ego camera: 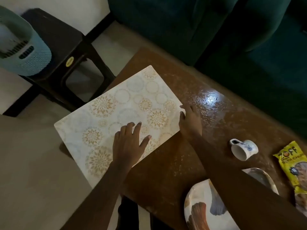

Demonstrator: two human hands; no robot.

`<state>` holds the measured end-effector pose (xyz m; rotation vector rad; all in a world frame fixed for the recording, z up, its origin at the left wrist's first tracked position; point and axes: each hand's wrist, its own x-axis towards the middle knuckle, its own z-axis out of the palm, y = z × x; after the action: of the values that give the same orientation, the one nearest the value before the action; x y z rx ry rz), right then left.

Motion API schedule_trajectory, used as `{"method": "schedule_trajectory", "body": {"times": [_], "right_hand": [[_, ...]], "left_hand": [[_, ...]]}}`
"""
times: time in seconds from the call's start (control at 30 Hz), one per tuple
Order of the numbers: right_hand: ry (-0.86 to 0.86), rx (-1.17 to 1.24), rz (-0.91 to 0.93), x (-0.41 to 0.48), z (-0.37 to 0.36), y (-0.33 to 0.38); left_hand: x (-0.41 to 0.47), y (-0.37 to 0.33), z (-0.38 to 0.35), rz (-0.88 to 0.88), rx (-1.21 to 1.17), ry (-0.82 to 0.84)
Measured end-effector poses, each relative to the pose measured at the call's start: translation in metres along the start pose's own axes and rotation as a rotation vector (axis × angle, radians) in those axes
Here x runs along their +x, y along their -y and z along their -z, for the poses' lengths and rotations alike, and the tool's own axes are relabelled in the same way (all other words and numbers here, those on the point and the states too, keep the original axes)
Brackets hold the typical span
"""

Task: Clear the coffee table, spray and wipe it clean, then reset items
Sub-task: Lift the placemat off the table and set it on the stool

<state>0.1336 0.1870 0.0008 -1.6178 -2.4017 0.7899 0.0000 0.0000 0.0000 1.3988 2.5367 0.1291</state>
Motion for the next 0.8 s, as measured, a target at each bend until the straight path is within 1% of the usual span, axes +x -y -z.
{"method": "schedule_trajectory", "body": {"times": [0.07, 0.17, 0.23, 0.37, 0.57, 0.7, 0.8], "right_hand": [[-0.006, -0.005, -0.030, 0.014, -0.012, -0.002], [0.044, -0.105, -0.061, 0.029, -0.025, -0.005], [0.064, -0.131, -0.098, 0.035, -0.028, -0.003], [0.040, -0.219, -0.170, 0.046, -0.027, 0.008], [0.079, -0.057, -0.282, 0.060, -0.032, 0.015], [0.054, -0.073, -0.311, 0.070, -0.031, 0.013], [0.101, -0.069, -0.284, 0.074, -0.029, 0.015]], "left_hand": [[0.006, 0.004, -0.011, 0.035, -0.010, 0.018], [0.006, 0.007, -0.027, 0.043, 0.024, 0.028], [0.005, 0.007, -0.030, 0.046, 0.044, 0.032], [0.004, 0.005, -0.029, 0.059, 0.058, 0.033], [0.003, 0.001, -0.031, 0.106, 0.047, 0.059], [0.002, 0.001, -0.033, 0.130, 0.012, 0.059], [0.000, -0.002, -0.033, 0.145, 0.012, 0.048]]}}
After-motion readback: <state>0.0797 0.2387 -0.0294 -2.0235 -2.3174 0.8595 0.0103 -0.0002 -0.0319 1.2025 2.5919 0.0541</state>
